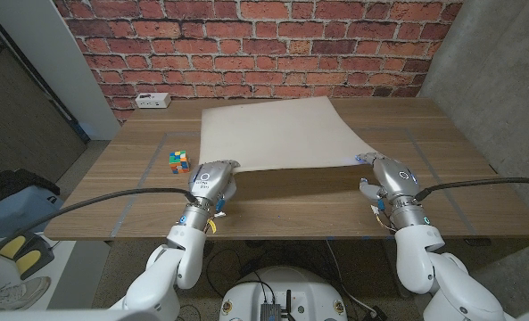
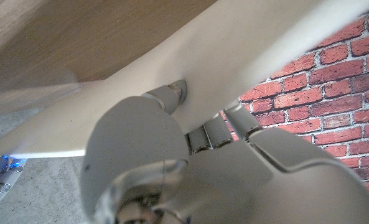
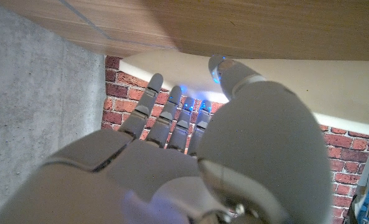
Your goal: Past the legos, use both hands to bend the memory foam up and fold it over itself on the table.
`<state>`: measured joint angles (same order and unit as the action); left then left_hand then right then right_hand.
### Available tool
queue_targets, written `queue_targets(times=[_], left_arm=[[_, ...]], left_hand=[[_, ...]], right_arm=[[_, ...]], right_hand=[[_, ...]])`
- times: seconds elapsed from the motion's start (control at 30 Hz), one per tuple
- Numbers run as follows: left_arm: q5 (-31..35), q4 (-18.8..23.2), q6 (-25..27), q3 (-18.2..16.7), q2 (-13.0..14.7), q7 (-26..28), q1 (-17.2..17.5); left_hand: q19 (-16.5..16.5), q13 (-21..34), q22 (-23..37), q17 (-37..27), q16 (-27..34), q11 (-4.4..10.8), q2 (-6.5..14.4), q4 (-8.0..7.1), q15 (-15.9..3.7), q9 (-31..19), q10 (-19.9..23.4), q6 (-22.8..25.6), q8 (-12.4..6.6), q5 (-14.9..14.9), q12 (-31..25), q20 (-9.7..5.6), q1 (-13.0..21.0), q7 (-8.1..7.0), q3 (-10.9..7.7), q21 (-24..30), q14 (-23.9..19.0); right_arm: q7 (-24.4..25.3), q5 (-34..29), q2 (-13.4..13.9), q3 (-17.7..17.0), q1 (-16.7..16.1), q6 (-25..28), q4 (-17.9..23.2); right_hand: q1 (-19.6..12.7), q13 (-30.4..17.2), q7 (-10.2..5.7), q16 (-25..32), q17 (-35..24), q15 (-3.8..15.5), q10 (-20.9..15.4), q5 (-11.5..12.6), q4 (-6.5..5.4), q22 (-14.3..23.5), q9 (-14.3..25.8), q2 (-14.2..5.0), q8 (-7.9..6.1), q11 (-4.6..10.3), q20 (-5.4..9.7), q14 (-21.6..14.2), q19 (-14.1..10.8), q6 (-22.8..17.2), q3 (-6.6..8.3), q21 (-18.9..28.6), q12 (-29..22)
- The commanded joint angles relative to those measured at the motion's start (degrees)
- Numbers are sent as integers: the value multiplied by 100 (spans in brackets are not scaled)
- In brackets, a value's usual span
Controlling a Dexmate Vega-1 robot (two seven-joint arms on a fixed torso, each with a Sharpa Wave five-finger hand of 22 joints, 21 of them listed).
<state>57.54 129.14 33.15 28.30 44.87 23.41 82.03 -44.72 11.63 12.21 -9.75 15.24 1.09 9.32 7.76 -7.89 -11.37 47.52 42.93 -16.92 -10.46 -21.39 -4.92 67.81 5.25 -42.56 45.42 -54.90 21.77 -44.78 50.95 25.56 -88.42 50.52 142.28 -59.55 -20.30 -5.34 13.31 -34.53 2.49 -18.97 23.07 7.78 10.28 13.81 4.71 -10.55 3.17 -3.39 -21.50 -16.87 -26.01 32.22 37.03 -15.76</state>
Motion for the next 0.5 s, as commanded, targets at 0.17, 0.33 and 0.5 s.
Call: queue_targets(times=[0.17,0.33,0.5], left_arm=[[-881,168,-721,-211,625,-400,-166],[-1035,301,-851,-267,917,-886,-267],[-1047,414,-786,-232,1052,-1387,-414]], left_hand=[[-6,11,20,-12,-51,9,52,48,-66,-4,63,76,53,-29,41,-58,7,26,-49,58,-48],[42,14,19,-17,-95,44,57,43,-91,-4,65,134,65,-25,73,-55,-36,-41,-64,94,-21],[53,17,18,-18,-109,43,51,38,-105,-5,136,190,68,-20,68,-65,-74,-61,-71,128,-49]], right_arm=[[346,-2022,-618,1246,866,659,-991],[651,-2178,-817,1232,951,475,-1269],[500,-2447,-877,1252,1026,441,-1349]], right_hand=[[343,68,-304,-9,38,845,208,-592,-24,27,-81,132,-11,311,246,241,-78,481,-454,-11,227],[259,84,-332,-58,76,848,233,-637,32,26,-95,125,-43,371,300,361,-70,461,-489,-20,258],[195,113,-421,-127,138,879,392,-708,62,25,-116,96,-48,521,360,557,-2,522,-571,-56,352]])
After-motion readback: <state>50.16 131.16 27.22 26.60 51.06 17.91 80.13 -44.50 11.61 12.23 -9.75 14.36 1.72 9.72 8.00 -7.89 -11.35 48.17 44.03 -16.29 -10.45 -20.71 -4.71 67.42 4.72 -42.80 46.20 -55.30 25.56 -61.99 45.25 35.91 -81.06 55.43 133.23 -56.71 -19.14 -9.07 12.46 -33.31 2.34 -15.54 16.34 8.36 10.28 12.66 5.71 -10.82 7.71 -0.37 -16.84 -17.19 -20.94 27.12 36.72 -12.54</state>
